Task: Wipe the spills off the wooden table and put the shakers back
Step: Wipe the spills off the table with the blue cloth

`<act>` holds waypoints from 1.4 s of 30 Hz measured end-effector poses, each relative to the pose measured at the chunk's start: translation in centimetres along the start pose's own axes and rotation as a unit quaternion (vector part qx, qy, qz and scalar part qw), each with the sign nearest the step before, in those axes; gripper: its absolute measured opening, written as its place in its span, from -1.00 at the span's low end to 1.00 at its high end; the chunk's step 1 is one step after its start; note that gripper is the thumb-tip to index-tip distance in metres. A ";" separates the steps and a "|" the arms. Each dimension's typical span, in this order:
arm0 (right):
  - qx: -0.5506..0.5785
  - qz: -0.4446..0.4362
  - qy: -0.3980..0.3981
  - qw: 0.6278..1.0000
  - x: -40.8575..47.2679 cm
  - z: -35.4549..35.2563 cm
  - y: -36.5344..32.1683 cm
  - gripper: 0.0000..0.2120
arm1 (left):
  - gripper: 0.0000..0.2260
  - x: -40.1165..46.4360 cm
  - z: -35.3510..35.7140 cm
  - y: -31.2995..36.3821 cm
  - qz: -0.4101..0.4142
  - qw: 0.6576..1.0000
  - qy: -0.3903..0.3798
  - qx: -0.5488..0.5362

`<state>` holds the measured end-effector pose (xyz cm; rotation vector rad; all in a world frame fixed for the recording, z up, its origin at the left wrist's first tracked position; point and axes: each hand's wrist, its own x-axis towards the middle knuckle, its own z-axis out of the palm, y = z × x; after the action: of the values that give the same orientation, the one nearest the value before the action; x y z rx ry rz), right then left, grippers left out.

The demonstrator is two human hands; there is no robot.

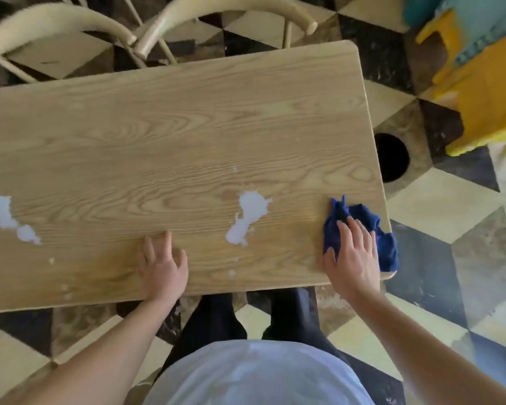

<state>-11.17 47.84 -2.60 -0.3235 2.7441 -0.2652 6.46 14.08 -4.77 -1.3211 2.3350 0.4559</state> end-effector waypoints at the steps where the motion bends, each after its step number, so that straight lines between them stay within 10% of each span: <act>1: -0.012 -0.015 -0.005 1.000 0.7 0.1 1.2 -0.40 | -0.48 -0.3 0.3 0.8 -0.013 1.000 0.019 -0.009; 25: -0.022 0.046 0.146 0.988 21.9 -0.5 -5.3 -0.43 | -0.49 11.9 -1.2 9.5 0.082 0.975 0.208 0.010; 34: -0.002 0.058 0.156 0.986 38.3 -1.8 -20.9 -0.37 | -0.45 12.3 -1.0 9.2 0.094 0.973 0.208 0.021; 42: -0.014 -0.203 0.099 0.974 34.0 4.8 -40.5 -0.43 | -0.45 12.7 -1.1 9.1 0.093 0.973 0.209 0.022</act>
<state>-32.56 -0.24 -9.18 -0.9143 2.8538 -0.3808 -7.53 8.83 -9.57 -1.2820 2.8118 0.1875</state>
